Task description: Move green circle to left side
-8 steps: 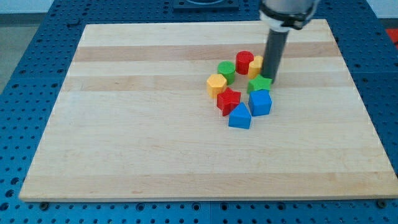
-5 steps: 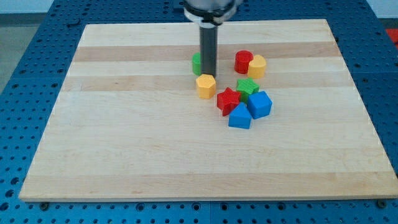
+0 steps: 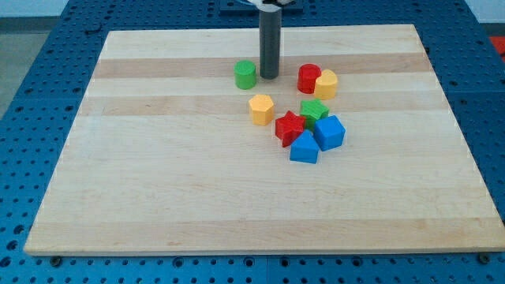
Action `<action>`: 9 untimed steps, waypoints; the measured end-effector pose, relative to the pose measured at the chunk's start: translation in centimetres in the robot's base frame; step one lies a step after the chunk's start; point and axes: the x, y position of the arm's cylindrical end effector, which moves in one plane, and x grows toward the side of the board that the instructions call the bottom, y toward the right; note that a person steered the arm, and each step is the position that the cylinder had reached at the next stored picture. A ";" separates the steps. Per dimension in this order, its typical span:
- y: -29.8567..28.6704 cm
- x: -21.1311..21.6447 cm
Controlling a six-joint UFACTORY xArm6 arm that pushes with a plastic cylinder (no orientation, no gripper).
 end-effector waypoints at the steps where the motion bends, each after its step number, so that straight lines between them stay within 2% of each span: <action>1: -3.0 -0.1; 3: -8.3 0.0; 5: -6.8 4.1; 6: -8.9 4.7; 8: -9.6 9.8; 9: -12.0 9.9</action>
